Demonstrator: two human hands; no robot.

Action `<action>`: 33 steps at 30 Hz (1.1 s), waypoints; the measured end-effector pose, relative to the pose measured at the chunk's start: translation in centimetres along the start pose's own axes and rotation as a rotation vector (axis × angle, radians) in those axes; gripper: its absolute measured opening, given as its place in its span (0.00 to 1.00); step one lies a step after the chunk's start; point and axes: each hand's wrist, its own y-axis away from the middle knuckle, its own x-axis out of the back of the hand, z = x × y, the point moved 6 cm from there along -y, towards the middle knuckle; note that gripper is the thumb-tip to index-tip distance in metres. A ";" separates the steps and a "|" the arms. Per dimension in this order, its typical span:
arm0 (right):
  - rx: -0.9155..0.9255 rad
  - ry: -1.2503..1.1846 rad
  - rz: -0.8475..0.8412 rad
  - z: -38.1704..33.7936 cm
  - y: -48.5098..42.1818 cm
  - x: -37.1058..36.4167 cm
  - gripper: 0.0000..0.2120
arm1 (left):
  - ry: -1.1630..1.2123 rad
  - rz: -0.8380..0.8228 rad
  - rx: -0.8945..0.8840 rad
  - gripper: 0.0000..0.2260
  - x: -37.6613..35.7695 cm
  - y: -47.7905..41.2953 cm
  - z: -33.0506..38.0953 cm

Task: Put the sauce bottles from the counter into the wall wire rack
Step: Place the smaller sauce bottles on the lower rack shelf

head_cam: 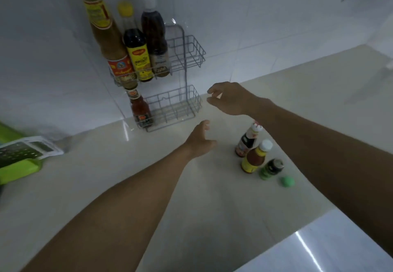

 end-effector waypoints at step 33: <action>0.083 0.217 0.112 -2.8 3.7 4.7 0.17 | 0.191 0.570 -0.154 0.10 0.2 2.9 4.4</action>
